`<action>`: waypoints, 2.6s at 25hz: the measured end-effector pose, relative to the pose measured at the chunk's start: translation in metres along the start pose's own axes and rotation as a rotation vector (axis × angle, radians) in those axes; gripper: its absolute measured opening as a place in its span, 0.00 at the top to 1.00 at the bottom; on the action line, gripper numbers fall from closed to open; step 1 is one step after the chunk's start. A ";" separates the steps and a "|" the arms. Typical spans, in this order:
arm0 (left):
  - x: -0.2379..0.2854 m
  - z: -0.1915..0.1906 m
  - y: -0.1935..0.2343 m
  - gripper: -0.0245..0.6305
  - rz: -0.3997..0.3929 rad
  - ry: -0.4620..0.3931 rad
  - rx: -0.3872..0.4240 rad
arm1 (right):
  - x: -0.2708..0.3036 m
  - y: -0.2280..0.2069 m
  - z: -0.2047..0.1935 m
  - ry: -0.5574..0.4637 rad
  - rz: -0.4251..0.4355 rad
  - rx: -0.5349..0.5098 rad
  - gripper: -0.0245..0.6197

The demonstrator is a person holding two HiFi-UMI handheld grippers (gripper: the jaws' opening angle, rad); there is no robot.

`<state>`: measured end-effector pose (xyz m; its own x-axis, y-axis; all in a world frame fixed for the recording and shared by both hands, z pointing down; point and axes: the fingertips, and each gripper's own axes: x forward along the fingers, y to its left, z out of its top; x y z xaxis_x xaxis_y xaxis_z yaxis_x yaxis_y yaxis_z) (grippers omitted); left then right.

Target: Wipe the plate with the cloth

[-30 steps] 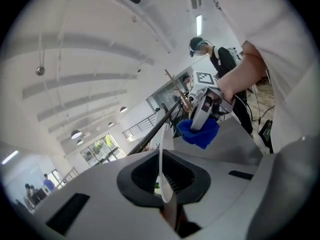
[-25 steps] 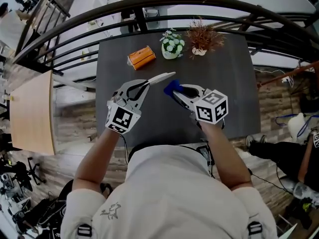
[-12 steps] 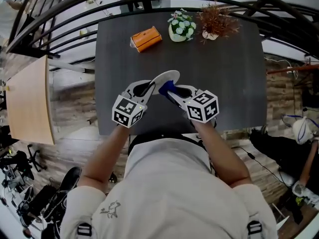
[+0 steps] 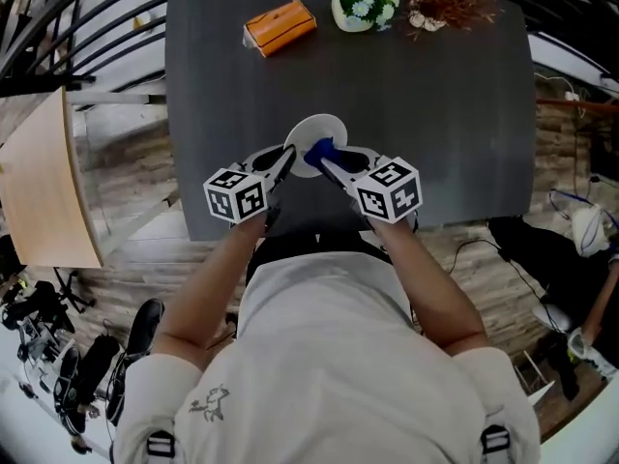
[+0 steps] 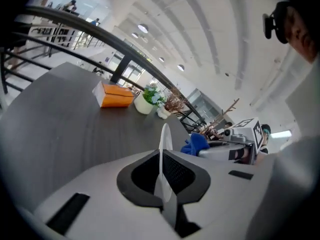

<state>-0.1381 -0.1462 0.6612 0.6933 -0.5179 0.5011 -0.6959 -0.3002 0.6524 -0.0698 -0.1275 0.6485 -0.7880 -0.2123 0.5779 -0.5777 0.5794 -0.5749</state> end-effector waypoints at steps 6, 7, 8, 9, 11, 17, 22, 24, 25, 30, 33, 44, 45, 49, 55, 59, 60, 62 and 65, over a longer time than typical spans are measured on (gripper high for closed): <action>0.014 -0.030 0.033 0.93 0.001 0.039 -0.115 | 0.025 -0.013 -0.021 0.037 -0.017 0.056 0.85; 0.017 -0.032 0.038 0.93 -0.004 0.037 -0.136 | 0.030 -0.015 -0.023 0.041 -0.020 0.060 0.85; 0.019 -0.035 0.042 0.93 -0.013 0.034 -0.158 | 0.035 -0.017 -0.026 0.049 -0.022 0.065 0.85; 0.020 -0.038 0.046 0.93 -0.021 0.033 -0.180 | 0.039 -0.018 -0.029 0.058 -0.023 0.071 0.85; 0.021 -0.045 0.055 0.93 -0.030 0.038 -0.219 | 0.046 -0.020 -0.037 0.078 -0.027 0.083 0.85; 0.036 -0.067 0.070 0.93 -0.064 0.043 -0.331 | 0.056 -0.035 -0.057 0.101 -0.045 0.113 0.85; 0.040 -0.077 0.083 0.93 -0.031 0.065 -0.353 | 0.064 -0.039 -0.060 0.109 -0.057 0.132 0.85; 0.041 -0.079 0.087 0.93 -0.009 0.077 -0.343 | 0.064 -0.038 -0.058 0.106 -0.063 0.136 0.85; 0.042 -0.080 0.089 0.93 0.005 0.084 -0.337 | 0.064 -0.037 -0.058 0.108 -0.065 0.134 0.85; 0.046 -0.081 0.096 0.93 0.073 0.107 -0.304 | 0.059 -0.030 -0.059 0.122 -0.076 0.097 0.85; 0.048 -0.080 0.098 0.93 0.109 0.115 -0.290 | 0.055 -0.024 -0.056 0.119 -0.080 0.073 0.85; 0.056 -0.089 0.110 0.85 0.288 0.209 -0.144 | 0.023 -0.004 -0.050 0.093 -0.061 0.034 0.85; 0.056 -0.090 0.110 0.85 0.297 0.212 -0.141 | 0.019 -0.002 -0.049 0.093 -0.060 0.027 0.85; 0.061 -0.094 0.109 0.84 0.346 0.204 -0.129 | 0.002 0.001 -0.049 0.090 -0.044 -0.004 0.85; 0.061 -0.090 0.112 0.83 0.455 0.199 -0.052 | -0.029 0.002 -0.048 0.066 -0.044 -0.036 0.85; 0.053 -0.084 0.111 0.83 0.508 0.173 -0.033 | -0.049 0.004 -0.049 0.052 -0.042 -0.059 0.85; 0.051 -0.080 0.109 0.83 0.516 0.163 -0.028 | -0.053 0.004 -0.046 0.045 -0.039 -0.064 0.85; 0.046 -0.070 0.102 0.83 0.520 0.137 -0.021 | -0.060 0.007 -0.039 0.027 -0.031 -0.074 0.85; 0.037 -0.059 0.080 0.83 0.505 0.099 -0.006 | -0.070 0.014 -0.030 0.004 -0.028 -0.103 0.85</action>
<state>-0.1569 -0.1424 0.7656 0.2852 -0.5187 0.8060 -0.9478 -0.0277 0.3176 -0.0168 -0.0810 0.6174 -0.7711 -0.2263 0.5951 -0.5740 0.6515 -0.4961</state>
